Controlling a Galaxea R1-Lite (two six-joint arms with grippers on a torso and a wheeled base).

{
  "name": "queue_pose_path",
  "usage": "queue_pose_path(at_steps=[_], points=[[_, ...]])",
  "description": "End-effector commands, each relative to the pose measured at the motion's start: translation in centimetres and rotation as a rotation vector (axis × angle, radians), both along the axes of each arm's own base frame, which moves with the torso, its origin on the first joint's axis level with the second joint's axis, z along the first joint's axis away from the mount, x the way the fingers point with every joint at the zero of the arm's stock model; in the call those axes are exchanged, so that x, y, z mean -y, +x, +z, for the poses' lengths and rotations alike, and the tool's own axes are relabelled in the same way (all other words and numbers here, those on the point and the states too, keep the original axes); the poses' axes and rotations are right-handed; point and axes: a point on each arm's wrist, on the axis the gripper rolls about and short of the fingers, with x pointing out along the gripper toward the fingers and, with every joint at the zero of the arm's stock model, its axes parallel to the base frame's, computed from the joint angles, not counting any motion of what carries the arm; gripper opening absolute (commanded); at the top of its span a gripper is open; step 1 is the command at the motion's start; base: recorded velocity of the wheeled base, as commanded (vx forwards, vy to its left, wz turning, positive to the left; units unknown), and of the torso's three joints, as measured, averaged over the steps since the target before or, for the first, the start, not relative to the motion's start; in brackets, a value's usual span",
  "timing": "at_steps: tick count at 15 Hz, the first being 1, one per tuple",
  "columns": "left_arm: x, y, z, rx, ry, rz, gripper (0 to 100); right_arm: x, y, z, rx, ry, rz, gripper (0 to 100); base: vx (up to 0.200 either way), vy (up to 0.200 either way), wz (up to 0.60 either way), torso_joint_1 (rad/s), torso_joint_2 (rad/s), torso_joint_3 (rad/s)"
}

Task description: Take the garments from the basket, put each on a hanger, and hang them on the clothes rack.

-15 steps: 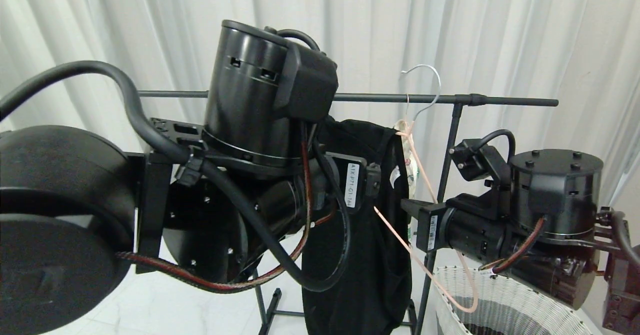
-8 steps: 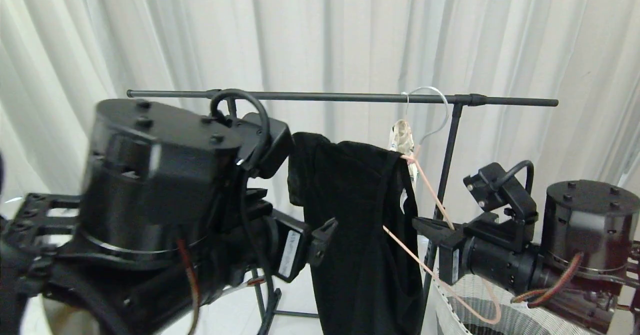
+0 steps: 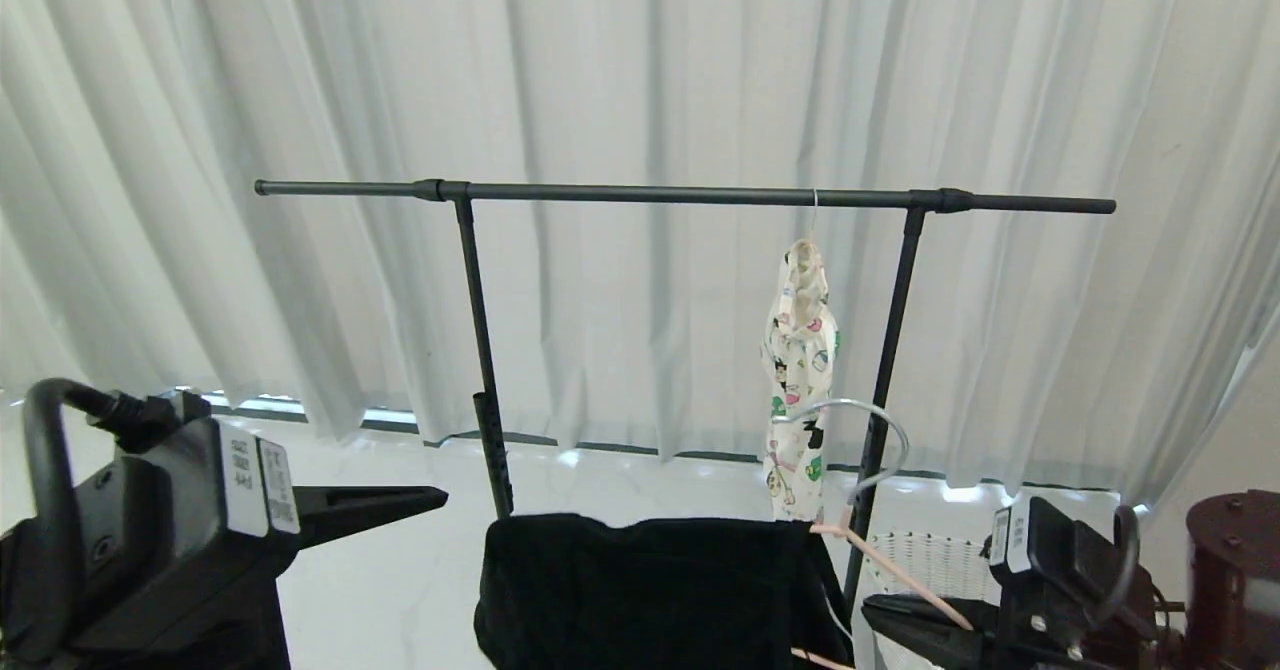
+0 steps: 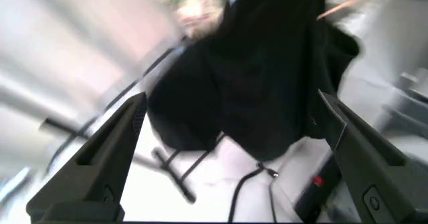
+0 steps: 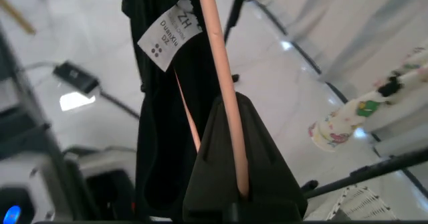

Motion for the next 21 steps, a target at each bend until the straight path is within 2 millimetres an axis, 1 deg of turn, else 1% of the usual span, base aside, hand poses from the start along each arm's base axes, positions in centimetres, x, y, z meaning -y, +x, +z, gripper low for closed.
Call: queue_pose_path(at_steps=[1,2,3,4,5,7,9,10,14,15,21], points=[[-0.2,-0.2,-0.3,-0.01,-0.005,-0.029,100,-0.1,-1.2,-0.4,-0.004,-0.005,0.053,0,0.0,0.0,0.0,0.0,0.0,0.0],[0.5,0.3,-0.6,-0.034,0.006,-0.057,100,-0.4,-2.0,-0.5,0.002,0.0,0.099,0,0.0,0.0,0.0,0.0,0.0,0.0],[1.0,0.5,-0.8,-0.038,0.013,-0.072,100,-0.7,-2.3,-0.5,0.007,0.006,0.124,0,0.0,0.0,0.0,0.0,0.0,0.0],[2.0,0.7,-1.2,-0.047,0.029,-0.112,100,-1.1,-2.8,-0.3,0.014,0.015,0.158,0,0.0,0.0,0.0,0.0,0.0,0.0],[3.0,0.5,-1.7,-0.065,0.051,-0.162,100,-1.3,-3.1,-0.3,0.016,0.016,0.181,0,0.0,0.0,0.0,0.0,0.0,0.0],[4.2,0.5,-2.6,-0.098,0.09,-0.203,100,-1.7,-3.9,-0.3,0.016,0.015,0.224,0,0.0,0.0,0.0,0.0,0.0,0.0],[5.0,0.1,-3.0,-0.122,0.103,-0.263,100,-1.9,-4.0,-0.2,0.018,0.018,0.238,0,0.0,0.0,0.0,0.0,0.0,0.0],[5.3,0.2,-3.4,-0.138,0.114,-0.274,100,-2.0,-4.0,-0.2,0.02,0.02,0.24,0,0.0,0.0,0.0,0.0,0.0,0.0],[5.7,0.4,-3.9,-0.155,0.136,-0.278,100,-1.9,-4.1,0.0,0.028,0.031,0.24,0,0.0,0.0,0.0,0.0,0.0,0.0],[5.8,0.4,-4.1,-0.16,0.143,-0.283,0,-1.9,-4.1,0.1,0.029,0.033,0.24,0,0.0,0.0,0.0,0.0,0.0,0.0],[6.5,0.8,-4.7,-0.179,0.164,-0.278,0,-1.8,-4.1,0.2,0.033,0.038,0.24,0,0.0,0.0,0.0,0.0,0.0,0.0]])
